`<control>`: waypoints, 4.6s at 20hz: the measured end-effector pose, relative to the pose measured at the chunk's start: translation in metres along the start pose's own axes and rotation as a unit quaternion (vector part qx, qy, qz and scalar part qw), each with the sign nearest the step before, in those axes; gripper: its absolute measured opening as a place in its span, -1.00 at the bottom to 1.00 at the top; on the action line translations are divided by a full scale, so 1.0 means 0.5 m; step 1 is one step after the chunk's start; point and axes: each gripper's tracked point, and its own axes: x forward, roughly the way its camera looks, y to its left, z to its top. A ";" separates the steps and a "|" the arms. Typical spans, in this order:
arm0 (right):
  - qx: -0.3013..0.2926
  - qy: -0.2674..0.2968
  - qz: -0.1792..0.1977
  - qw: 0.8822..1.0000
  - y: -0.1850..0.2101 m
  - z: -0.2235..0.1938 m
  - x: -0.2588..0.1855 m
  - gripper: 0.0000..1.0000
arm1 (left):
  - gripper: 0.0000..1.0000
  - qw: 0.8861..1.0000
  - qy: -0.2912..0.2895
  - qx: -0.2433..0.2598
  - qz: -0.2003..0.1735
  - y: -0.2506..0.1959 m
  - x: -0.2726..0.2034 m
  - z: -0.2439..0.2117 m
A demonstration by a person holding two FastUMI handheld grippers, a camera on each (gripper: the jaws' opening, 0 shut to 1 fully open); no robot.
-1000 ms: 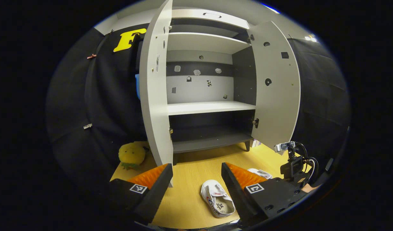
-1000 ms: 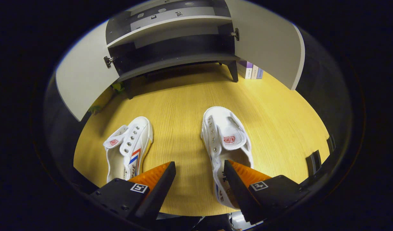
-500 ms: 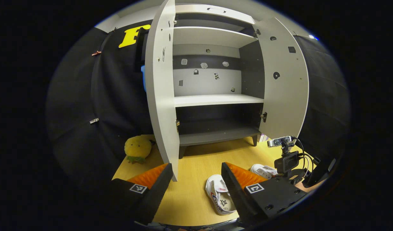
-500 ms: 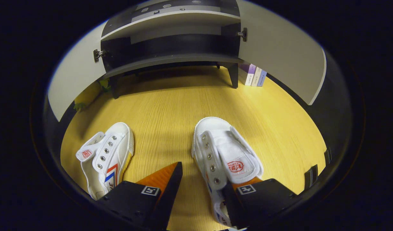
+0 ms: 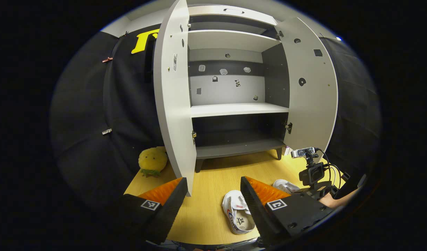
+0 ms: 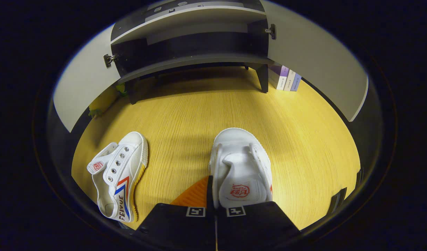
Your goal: Grab one shoe with the right hand and put it into the shoe cabinet, grab the other shoe with the left hand and put it into the shoe cabinet; then close the right door with the right hand and the left door with the left hand.
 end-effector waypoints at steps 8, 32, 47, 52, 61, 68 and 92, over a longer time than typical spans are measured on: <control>-0.033 -0.023 0.033 0.999 0.017 0.038 -0.049 -0.86 | 0.88 1.000 -0.008 0.005 0.015 -0.032 -0.015 0.023; -0.053 -0.298 0.059 0.951 0.160 0.759 -0.350 -0.87 | 0.90 0.998 -0.068 0.011 -0.005 -0.036 0.000 0.095; -0.078 -0.321 -0.028 0.943 0.117 1.161 -0.172 -0.87 | 0.90 0.994 -0.062 -0.011 0.085 0.098 0.026 0.108; -0.100 -0.265 -0.043 0.958 0.117 1.180 -0.054 -0.87 | 0.90 0.991 -0.051 -0.031 0.119 0.124 0.021 0.095; -0.044 -0.174 -0.014 0.984 0.160 1.143 0.047 -0.84 | 0.91 0.986 -0.052 -0.037 0.152 0.135 -0.001 0.093; -0.015 -0.174 0.006 0.985 0.158 1.116 -0.033 -0.09 | 0.90 0.985 -0.061 -0.050 0.152 0.119 -0.032 0.090; -0.066 -0.290 0.046 0.954 0.090 0.454 -0.389 0.97 | 0.93 0.995 0.084 -0.044 -0.030 -0.006 0.065 -0.200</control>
